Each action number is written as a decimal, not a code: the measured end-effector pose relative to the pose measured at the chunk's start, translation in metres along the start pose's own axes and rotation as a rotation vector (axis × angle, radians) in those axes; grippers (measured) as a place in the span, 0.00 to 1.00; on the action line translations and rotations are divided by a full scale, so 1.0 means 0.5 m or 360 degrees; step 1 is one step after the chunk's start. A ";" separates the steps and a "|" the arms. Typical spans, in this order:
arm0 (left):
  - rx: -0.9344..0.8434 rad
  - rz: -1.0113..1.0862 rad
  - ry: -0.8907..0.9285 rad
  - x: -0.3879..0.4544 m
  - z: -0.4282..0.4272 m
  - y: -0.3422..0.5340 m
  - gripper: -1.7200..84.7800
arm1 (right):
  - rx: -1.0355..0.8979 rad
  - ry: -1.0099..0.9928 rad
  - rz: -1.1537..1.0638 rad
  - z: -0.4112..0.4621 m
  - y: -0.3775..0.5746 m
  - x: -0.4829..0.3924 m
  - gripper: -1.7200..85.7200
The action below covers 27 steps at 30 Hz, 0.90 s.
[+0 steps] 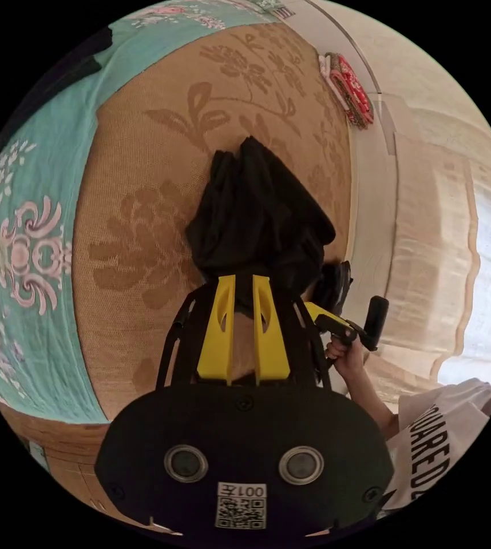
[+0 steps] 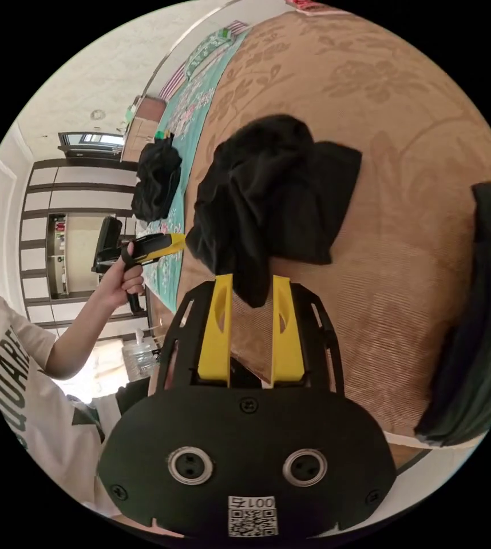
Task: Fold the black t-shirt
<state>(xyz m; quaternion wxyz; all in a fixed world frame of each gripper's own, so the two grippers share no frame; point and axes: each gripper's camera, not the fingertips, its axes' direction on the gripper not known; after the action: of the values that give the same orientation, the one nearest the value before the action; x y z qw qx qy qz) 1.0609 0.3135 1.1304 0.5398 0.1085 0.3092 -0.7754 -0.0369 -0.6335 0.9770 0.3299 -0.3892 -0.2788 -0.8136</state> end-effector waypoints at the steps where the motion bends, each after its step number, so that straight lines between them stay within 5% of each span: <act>1: -0.0013 -0.0060 0.0040 -0.001 0.009 0.014 0.03 | -0.0011 -0.0021 0.0003 0.023 0.000 -0.001 0.15; 7: -0.0022 -0.0293 0.0208 0.002 0.031 0.053 0.03 | -0.0019 -0.0498 0.0092 0.096 -0.021 -0.001 0.07; 10: 0.0014 -0.0254 0.0133 0.023 0.003 0.055 0.03 | 0.0229 -0.1092 0.0038 0.064 -0.006 -0.028 0.04; 12: 0.0018 -0.0170 0.0041 0.043 -0.015 0.051 0.03 | 0.0372 -0.1170 0.0023 0.036 -0.006 -0.052 0.04; 17: -0.0007 0.0245 -0.0148 0.144 -0.019 0.010 0.03 | 0.0207 -0.0206 -0.0672 0.036 -0.118 -0.191 0.08; 21: 0.0020 0.0602 -0.0126 0.243 0.020 -0.036 0.03 | 0.0035 0.0114 -0.1064 0.091 -0.175 -0.288 0.13; 27: 0.0348 0.0475 -0.0337 0.282 -0.004 -0.105 0.01 | 0.0546 0.0941 -0.1271 0.043 -0.107 -0.378 0.12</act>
<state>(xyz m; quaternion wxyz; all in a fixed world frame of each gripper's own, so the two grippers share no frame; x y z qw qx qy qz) 0.9575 0.2181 1.0768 0.6632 0.1289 0.1453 -0.7228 0.0232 -0.5244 0.8236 0.1178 0.0533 -0.4296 -0.8937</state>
